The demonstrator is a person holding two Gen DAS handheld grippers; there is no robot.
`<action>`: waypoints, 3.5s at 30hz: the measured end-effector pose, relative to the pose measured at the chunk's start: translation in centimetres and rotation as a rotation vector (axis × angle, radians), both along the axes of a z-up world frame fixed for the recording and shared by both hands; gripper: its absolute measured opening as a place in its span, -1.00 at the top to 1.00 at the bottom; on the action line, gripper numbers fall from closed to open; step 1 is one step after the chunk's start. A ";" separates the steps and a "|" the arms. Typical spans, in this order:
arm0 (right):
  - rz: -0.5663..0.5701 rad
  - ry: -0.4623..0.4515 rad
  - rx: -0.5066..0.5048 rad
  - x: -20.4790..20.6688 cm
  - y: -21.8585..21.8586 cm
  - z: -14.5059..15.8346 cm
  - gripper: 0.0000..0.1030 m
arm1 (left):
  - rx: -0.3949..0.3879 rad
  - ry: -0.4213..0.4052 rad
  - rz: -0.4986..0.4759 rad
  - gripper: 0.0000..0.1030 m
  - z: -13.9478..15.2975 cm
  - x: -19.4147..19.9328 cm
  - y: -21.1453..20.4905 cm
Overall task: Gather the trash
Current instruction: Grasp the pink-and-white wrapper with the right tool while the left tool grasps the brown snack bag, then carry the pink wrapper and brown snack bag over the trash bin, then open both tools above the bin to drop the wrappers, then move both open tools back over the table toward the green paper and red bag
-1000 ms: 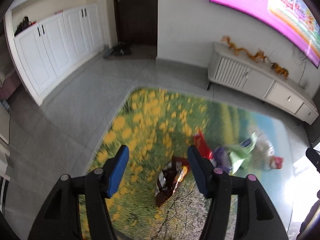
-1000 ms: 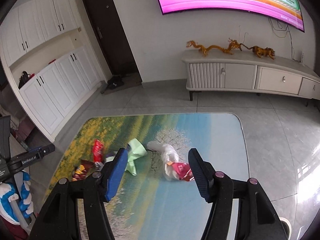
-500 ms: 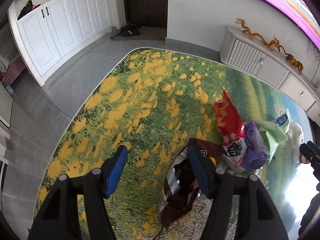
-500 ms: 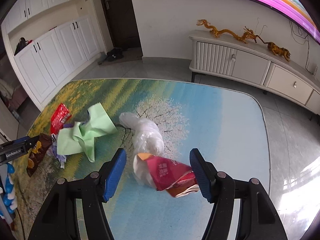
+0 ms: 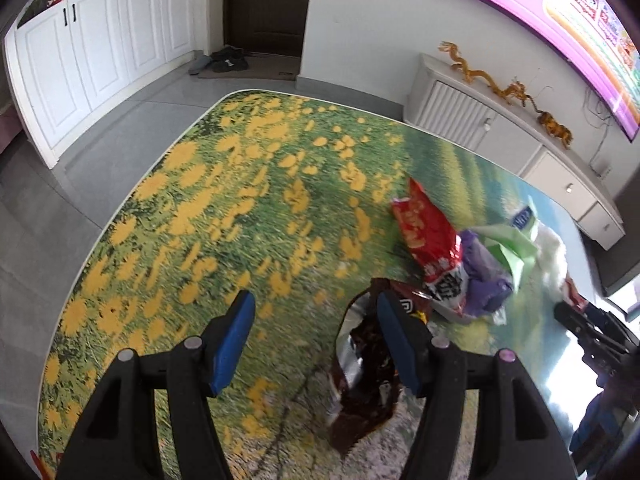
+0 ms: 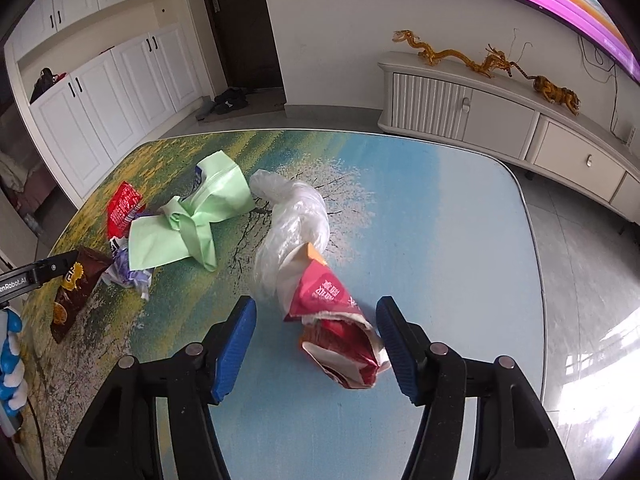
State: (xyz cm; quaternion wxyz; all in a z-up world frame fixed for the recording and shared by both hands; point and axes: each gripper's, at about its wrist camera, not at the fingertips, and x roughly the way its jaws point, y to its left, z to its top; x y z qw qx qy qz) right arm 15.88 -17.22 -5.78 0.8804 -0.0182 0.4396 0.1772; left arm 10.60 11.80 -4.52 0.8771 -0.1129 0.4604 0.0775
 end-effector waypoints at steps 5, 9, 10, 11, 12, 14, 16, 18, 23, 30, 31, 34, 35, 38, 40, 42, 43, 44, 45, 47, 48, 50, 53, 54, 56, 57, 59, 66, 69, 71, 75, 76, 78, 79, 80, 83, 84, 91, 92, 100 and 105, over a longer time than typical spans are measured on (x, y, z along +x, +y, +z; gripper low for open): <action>-0.011 -0.002 0.006 -1.0 -0.4 0.1 -0.12 | -0.039 -0.023 -0.058 -0.21 0.3 -1.3 -1.1; -0.020 0.000 0.012 -1.4 -0.5 0.1 -0.10 | -0.044 -0.055 -0.101 -0.28 0.7 -2.0 -2.0; -0.022 0.000 0.012 -1.5 -0.5 0.1 -0.08 | -0.049 -0.061 -0.111 -0.29 0.8 -2.2 -2.2; -0.025 0.000 0.012 -1.6 -0.6 0.1 -0.04 | -0.050 -0.063 -0.117 -0.29 0.9 -2.3 -2.4; -0.029 0.000 0.014 -1.7 -0.6 0.2 -0.01 | -0.050 -0.062 -0.122 -0.29 0.9 -2.4 -2.6; -0.034 0.000 0.019 -1.9 -0.8 0.2 0.20 | -0.052 -0.056 -0.138 -0.29 0.8 -2.5 -3.0; -0.041 0.002 0.024 -2.1 -1.1 0.2 0.33 | -0.051 -0.042 -0.148 -0.29 0.5 -2.6 -3.4; -0.050 0.001 0.033 -2.6 -1.4 0.2 0.39 | -0.047 -0.028 -0.151 -0.29 0.2 -2.6 -3.7; -0.048 0.003 0.045 -3.8 -1.7 0.4 0.43 | 0.022 0.012 -0.152 0.08 -1.0 -2.9 -4.5; -0.063 -0.010 0.110 -7.4 -2.1 1.4 0.43 | 0.034 -0.022 -0.200 0.48 -0.3 -4.7 -5.6; -0.067 -0.015 0.119 -8.1 -2.3 1.7 0.43 | 0.027 -0.030 -0.209 0.49 -0.1 -5.1 -5.7; -0.083 -0.035 0.148 -10.0 -2.9 2.8 0.43 | 0.011 -0.068 -0.246 0.51 1.2 -6.4 -6.4; -0.089 -0.042 0.155 -10.5 -3.1 3.1 0.43 | 0.006 -0.080 -0.256 0.51 1.7 -6.7 -6.6; -0.111 -0.067 0.169 -12.2 -3.7 4.2 0.43 | -0.010 -0.116 -0.284 0.51 3.3 -7.9 -7.4; -0.129 -0.086 0.178 -13.4 -4.5 4.9 0.43 | -0.023 -0.137 -0.297 0.51 4.3 -8.6 -8.1; -0.149 -0.097 0.184 -14.4 -5.3 5.5 0.44 | -0.032 -0.154 -0.317 0.51 5.2 -9.1 -8.9; -0.164 -0.103 0.188 -15.0 -5.8 5.8 0.43 | -0.028 -0.164 -0.330 0.51 5.8 -9.3 -9.5; -0.177 -0.108 0.193 -15.4 -6.3 6.0 0.43 | -0.022 -0.177 -0.349 0.51 6.4 -9.6 -10.2; -0.192 -0.116 0.200 -15.9 -7.0 6.3 0.43 | -0.021 -0.187 -0.367 0.51 6.9 -9.9 -11.0; -0.227 -0.130 0.213 -17.0 -8.5 6.8 0.43 | -0.025 -0.207 -0.407 0.51 7.9 -10.5 -12.5; -0.247 -0.136 0.217 -17.4 -9.3 7.0 0.43 | -0.025 -0.216 -0.428 0.51 8.3 -10.7 -13.3; -0.291 -0.145 0.213 -18.3 -11.0 7.2 0.43 | -0.027 -0.233 -0.481 0.51 9.2 -11.2 -15.2; -0.357 -0.159 0.199 -20.1 -13.8 7.5 0.43 | -0.026 -0.251 -0.563 0.51 10.3 -11.6 -18.5; -0.380 -0.161 0.194 -20.6 -14.7 7.5 0.43 | -0.028 -0.253 -0.592 0.51 10.5 -11.7 -19.7; -0.434 -0.161 0.174 -21.6 -16.7 7.4 0.43 | -0.031 -0.248 -0.644 0.51 10.8 -11.8 -22.1; -0.471 -0.160 0.162 -22.3 -18.1 7.2 0.43 | -0.031 -0.243 -0.673 0.51 10.8 -11.8 -23.5; -0.520 -0.148 0.155 -23.4 -19.9 6.7 0.43 | -0.021 -0.235 -0.732 0.51 10.9 -12.0 -26.5; -0.689 -0.034 0.156 -25.8 -26.4 2.6 0.43 | 0.020 -0.148 -0.901 0.50 8.3 -12.4 -36.7; -0.734 0.009 0.162 -26.3 -28.4 0.9 0.43 | 0.030 -0.104 -0.958 0.48 6.5 -12.5 -40.5; -0.754 0.028 0.169 -26.4 -29.5 0.1 0.43 | 0.042 -0.072 -0.996 0.46 5.2 -12.6 -43.0; -0.799 0.070 0.178 -26.9 -31.4 -1.7 0.38 | 0.051 -0.017 -1.044 0.46 2.9 -12.9 -47.1; -0.810 0.082 0.179 -27.0 -31.8 -2.1 0.38 | 0.039 0.002 -1.053 0.45 2.3 -12.8 -47.8; -0.826 0.097 0.182 -27.2 -32.5 -2.7 0.37 | 0.020 0.036 -1.061 0.43 1.3 -12.6 -49.2; -0.837 0.105 0.182 -27.4 -32.9 -3.1 0.37 | 0.008 0.047 -1.064 0.42 0.9 -12.4 -49.7; -0.844 0.112 0.179 -27.5 -33.2 -3.3 0.37 | -0.007 0.061 -1.069 0.41 0.5 -12.3 -50.3; -0.878 0.135 0.171 -28.2 -34.0 -4.2 0.21 | -0.050 0.100 -1.091 0.34 -0.4 -12.1 -52.1; -0.887 0.138 0.171 -28.4 -34.2 -4.3 0.18 | -0.054 0.107 -1.098 0.30 -0.7 -12.2 -52.7; -0.928 0.147 0.180 -29.8 -35.3 -4.6 0.11 | -0.091 0.116 -1.110 -0.05 -0.9 -12.2 -53.8; -0.932 0.145 0.181 -29.8 -35.4 -4.5 0.11 | -0.087 0.110 -1.107 -0.05 -0.6 -12.0 -53.6; -0.918 0.097 0.187 -29.4 -34.5 -2.3 0.11 | -0.080 0.020 -1.030 -0.05 2.8 -10.8 -49.4; -0.871 0.047 0.182 -28.5 -32.5 0.3 0.11 | -0.048 -0.079 -0.944 -0.05 6.0 -10.2 -45.1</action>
